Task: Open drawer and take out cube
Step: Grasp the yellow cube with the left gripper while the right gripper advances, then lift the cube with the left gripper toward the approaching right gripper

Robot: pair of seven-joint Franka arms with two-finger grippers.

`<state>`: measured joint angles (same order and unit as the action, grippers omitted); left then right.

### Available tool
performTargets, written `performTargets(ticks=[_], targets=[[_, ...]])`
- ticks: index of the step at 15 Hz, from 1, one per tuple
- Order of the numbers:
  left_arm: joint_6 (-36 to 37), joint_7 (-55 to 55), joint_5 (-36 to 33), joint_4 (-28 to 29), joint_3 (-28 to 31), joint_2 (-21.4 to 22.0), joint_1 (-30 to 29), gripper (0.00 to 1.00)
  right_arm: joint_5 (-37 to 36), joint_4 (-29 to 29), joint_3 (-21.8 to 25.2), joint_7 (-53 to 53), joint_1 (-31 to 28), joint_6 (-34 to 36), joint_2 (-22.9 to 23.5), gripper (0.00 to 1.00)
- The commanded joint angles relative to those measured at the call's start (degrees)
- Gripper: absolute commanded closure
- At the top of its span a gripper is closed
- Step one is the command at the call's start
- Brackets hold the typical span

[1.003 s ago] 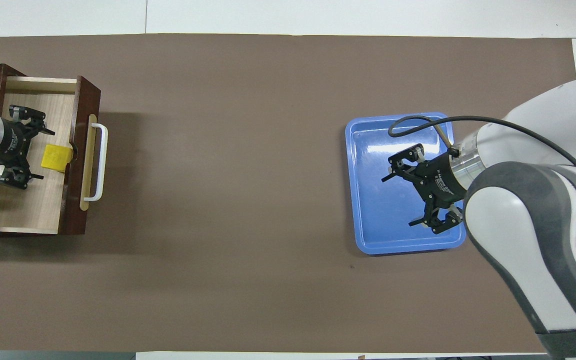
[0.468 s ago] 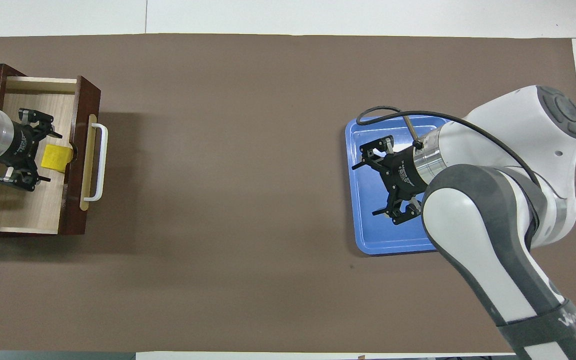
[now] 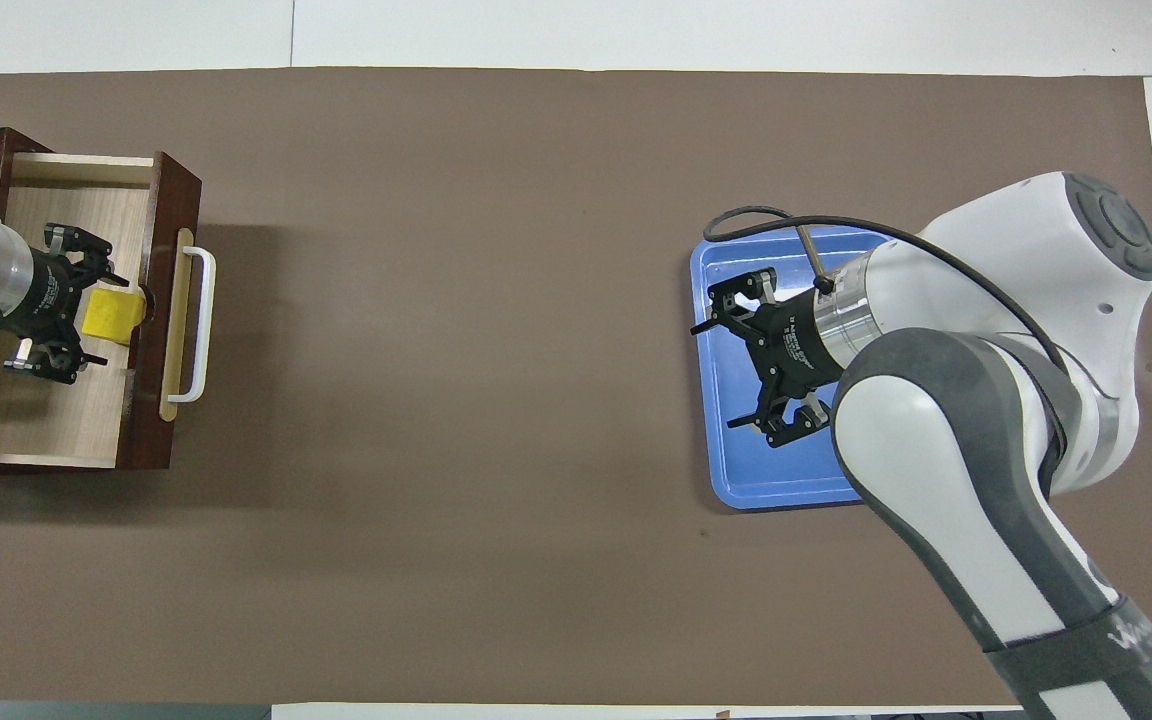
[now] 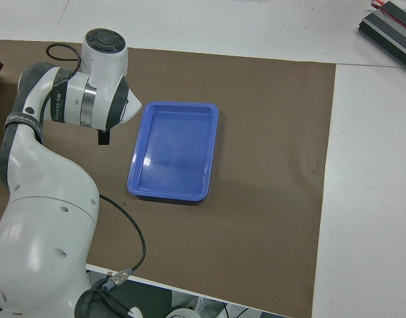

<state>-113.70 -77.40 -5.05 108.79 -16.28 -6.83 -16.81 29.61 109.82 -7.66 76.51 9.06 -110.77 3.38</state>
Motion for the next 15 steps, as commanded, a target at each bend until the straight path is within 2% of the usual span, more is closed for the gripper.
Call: performTargets(ticks=[1, 3, 6, 10, 13, 15], targets=[[0.23, -0.12, 0.74, 0.37, 0.28, 0.59, -0.06, 0.45, 1.24, -2.77, -0.08, 2.68, 0.87, -1.99, 3.04, 0.0], [0.15, -0.21, 0.74, 0.11, 0.28, 0.41, -0.06, 1.0, 1.67, -3.12, -0.08, 2.86, 0.87, -1.73, 3.13, 0.0], [3.99, -0.04, 0.83, -4.0, 0.28, -0.2, -0.5, 1.0, 2.2, -3.12, -0.08, 2.86, 0.78, -1.73, 3.22, 0.0], [18.57, -0.56, 1.35, -20.24, 0.28, -5.81, 0.64, 1.0, 2.91, -3.12, -0.08, 2.86, 0.87, -2.26, 3.3, 0.0], [25.35, -5.64, 2.59, -25.89, 0.19, -6.88, 5.81, 1.0, 4.04, -3.12, -0.08, 2.86, 0.87, -2.34, 3.3, 0.0], [26.08, -14.13, 3.2, -27.05, 0.19, -7.15, 10.55, 1.0, 5.89, -3.12, -0.08, 3.03, 0.87, -3.48, 3.3, 0.0]])
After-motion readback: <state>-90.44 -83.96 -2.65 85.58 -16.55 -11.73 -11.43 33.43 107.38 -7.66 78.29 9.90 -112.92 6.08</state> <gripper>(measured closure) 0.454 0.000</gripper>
